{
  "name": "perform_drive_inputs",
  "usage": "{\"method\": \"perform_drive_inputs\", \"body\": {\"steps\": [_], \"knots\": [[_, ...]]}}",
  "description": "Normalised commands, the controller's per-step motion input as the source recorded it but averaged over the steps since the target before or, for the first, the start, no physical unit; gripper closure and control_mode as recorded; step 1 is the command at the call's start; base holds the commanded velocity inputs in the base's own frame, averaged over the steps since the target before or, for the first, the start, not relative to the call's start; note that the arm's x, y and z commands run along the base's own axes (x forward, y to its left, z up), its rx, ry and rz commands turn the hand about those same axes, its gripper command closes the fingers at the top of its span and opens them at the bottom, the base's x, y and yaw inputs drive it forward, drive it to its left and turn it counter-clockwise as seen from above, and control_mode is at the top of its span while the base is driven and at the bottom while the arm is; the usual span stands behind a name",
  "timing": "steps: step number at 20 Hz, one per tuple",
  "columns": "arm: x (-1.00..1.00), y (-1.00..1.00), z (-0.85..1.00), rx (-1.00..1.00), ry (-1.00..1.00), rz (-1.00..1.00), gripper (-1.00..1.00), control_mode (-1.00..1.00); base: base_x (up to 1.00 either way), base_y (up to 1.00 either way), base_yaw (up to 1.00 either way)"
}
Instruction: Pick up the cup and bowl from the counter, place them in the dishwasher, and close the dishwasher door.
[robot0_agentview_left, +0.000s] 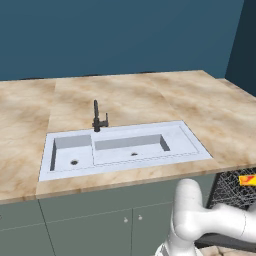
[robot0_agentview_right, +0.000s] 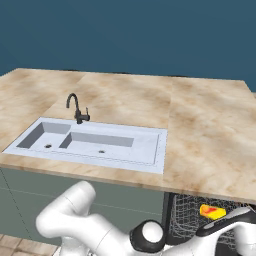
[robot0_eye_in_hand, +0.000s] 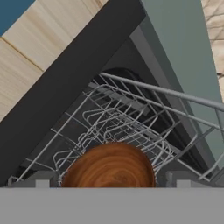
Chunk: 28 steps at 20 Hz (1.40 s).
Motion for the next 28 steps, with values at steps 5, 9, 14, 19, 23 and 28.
{"method": "perform_drive_inputs", "body": {"steps": [5,9,14,19,23,28], "knots": [[0.00,0.02,0.15,0.00,0.00,0.00,-1.00,-1.00,0.00,0.00,0.00],[0.00,0.00,0.00,0.00,0.00,0.00,-1.00,-1.00,0.00,0.00,0.00],[0.00,0.00,0.00,0.00,0.00,0.00,-1.00,-1.00,0.00,0.00,0.00],[0.00,0.00,0.00,0.00,0.00,0.00,-1.00,-1.00,0.00,0.00,0.00],[0.00,0.00,0.00,0.00,0.00,0.00,-1.00,-1.00,0.00,0.00,0.00],[0.00,0.00,0.00,0.01,0.00,0.00,-1.00,-1.00,0.00,0.00,0.00]]}}
